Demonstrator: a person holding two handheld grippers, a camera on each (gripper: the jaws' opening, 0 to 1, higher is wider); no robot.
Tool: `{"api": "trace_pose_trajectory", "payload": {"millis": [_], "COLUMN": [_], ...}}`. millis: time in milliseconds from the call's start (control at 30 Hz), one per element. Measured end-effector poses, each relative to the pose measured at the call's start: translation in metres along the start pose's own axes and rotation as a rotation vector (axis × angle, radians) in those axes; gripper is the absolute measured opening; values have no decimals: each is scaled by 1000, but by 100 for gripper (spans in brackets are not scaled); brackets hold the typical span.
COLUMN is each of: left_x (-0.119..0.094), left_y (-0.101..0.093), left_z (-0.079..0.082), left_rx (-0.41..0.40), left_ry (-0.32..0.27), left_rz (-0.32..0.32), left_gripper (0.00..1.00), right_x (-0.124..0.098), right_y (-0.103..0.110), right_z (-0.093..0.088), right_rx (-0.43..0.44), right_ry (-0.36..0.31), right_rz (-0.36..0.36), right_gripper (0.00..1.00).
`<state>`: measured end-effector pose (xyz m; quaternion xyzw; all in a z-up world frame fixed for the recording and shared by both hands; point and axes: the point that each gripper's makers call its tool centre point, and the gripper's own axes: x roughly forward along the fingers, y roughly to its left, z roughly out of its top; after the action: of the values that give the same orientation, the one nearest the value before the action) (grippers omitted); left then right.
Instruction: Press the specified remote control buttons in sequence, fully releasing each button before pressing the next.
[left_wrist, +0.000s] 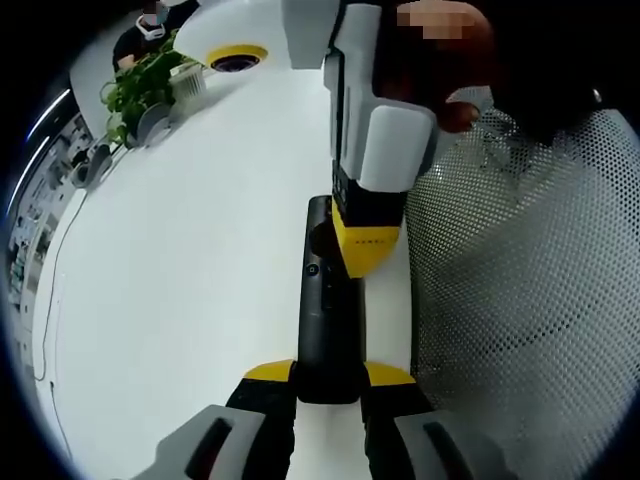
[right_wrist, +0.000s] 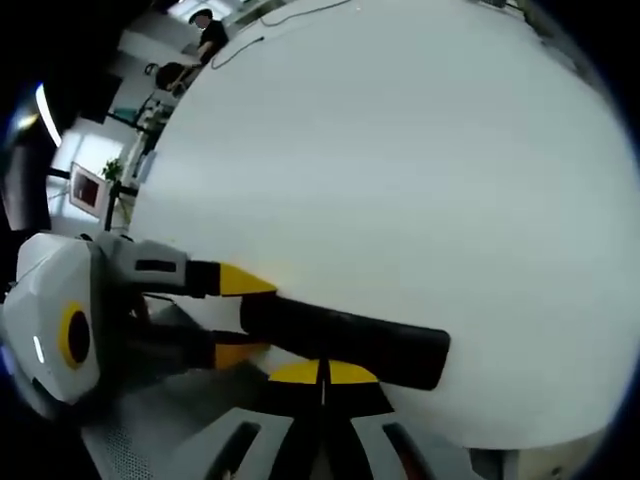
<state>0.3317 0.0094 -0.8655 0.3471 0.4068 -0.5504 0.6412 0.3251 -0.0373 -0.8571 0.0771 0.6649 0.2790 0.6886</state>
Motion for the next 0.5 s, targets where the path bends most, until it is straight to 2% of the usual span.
{"api": "trace_pose_trajectory", "payload": {"millis": [267, 500], "left_x": [0, -1], "left_y": [-1, -1], "left_z": [1, 1], "left_rx": [8, 12], "left_ry": [7, 6], "left_rz": [0, 0], "left_gripper": [25, 25], "right_x": [2, 2], "right_y": [-1, -2], "right_z": [-2, -2], "right_rx": [-46, -16], "right_ry": [11, 10], "right_rz": [-30, -13], "right_gripper": [0, 0]}}
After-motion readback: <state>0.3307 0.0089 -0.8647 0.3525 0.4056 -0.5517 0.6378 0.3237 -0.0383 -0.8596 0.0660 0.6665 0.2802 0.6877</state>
